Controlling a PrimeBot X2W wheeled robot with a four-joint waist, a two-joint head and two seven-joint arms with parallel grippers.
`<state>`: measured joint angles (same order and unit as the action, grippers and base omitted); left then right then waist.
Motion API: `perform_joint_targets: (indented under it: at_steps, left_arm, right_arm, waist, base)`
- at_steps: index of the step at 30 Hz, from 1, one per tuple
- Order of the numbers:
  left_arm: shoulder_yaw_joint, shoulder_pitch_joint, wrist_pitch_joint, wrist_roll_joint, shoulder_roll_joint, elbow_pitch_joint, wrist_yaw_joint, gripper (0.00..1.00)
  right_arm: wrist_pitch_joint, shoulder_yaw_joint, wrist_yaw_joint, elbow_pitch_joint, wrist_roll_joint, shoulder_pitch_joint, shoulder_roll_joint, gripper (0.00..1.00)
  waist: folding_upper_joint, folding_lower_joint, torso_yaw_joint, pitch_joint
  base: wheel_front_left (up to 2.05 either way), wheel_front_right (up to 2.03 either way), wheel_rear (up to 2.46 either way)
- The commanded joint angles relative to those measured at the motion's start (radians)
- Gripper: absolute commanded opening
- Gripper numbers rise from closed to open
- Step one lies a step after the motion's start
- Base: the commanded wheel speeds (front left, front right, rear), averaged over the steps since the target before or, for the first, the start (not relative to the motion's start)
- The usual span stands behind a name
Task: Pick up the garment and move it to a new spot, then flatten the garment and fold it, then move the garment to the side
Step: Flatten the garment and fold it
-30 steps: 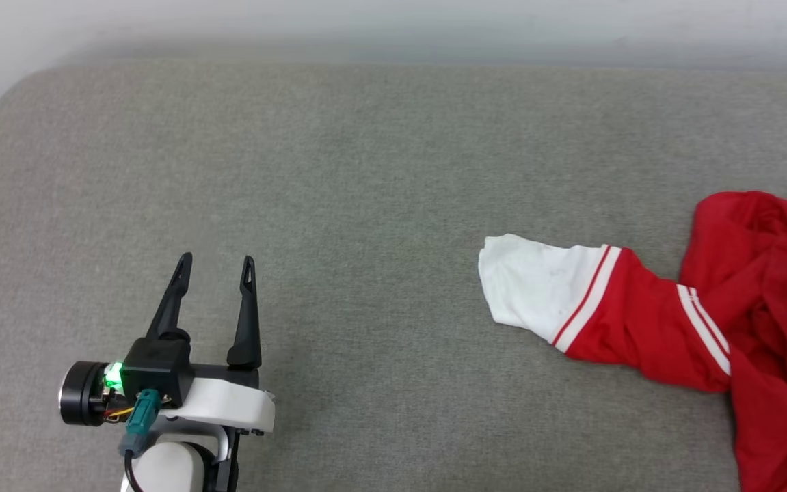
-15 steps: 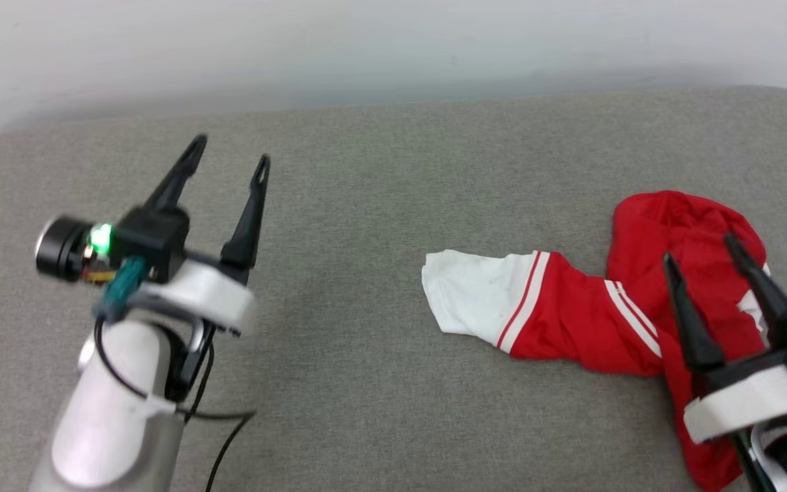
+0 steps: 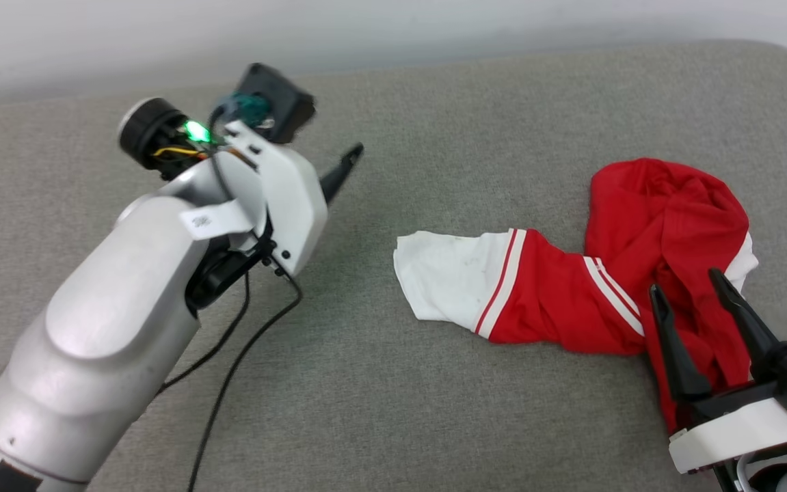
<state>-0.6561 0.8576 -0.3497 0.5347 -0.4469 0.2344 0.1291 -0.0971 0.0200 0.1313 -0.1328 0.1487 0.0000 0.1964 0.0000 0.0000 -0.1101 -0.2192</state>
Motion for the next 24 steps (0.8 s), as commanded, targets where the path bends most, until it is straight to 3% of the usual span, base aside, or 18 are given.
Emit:
perform_joint_targets:
  at_steps: [1,6,11,15,20,24]
  left_arm:
    - [-0.042,0.038,-0.051,0.044,-0.01,0.012,0.0,1.0]
    - [-0.209,0.157,-0.259,0.224,-0.023,0.048,0.0,1.0]
    - [-0.362,0.26,-0.389,0.331,-0.031,0.086,0.0,1.0]
    - [-0.465,0.326,-0.435,0.381,-0.023,0.126,0.0,1.0]
    - [-0.558,0.371,-0.413,0.423,0.007,0.178,0.0,1.0]
    - [-0.612,0.371,-0.43,0.405,0.012,0.199,0.0,1.0]
  right_arm:
    - [-0.008,0.004,-0.001,0.003,0.001,-0.008,-0.004,1.0]
    - [-0.018,0.022,-0.001,0.013,-0.008,-0.041,0.003,1.0]
    - [-0.033,0.035,-0.001,0.023,-0.015,-0.082,0.007,1.0]
    - [-0.044,0.043,-0.001,0.035,-0.019,-0.117,0.005,1.0]
    - [-0.063,0.06,-0.001,0.054,-0.023,-0.151,-0.007,1.0]
    - [-0.075,0.066,-0.001,0.069,-0.029,-0.169,-0.017,1.0]
  waist:
    - [0.0,0.0,-0.014,-0.021]
    - [0.0,0.0,-0.038,-0.066]
    - [0.0,0.0,-0.066,-0.118]
    - [0.0,0.0,-0.088,-0.16]
    - [0.0,0.0,-0.113,-0.205]
    - [0.0,0.0,-0.124,-0.228]
  base:
    - [0.0,0.0,0.0]
    - [0.0,0.0,0.0]
    - [0.0,0.0,0.0]
    - [0.0,0.0,0.0]
    - [0.0,0.0,0.0]
    - [0.0,0.0,0.0]
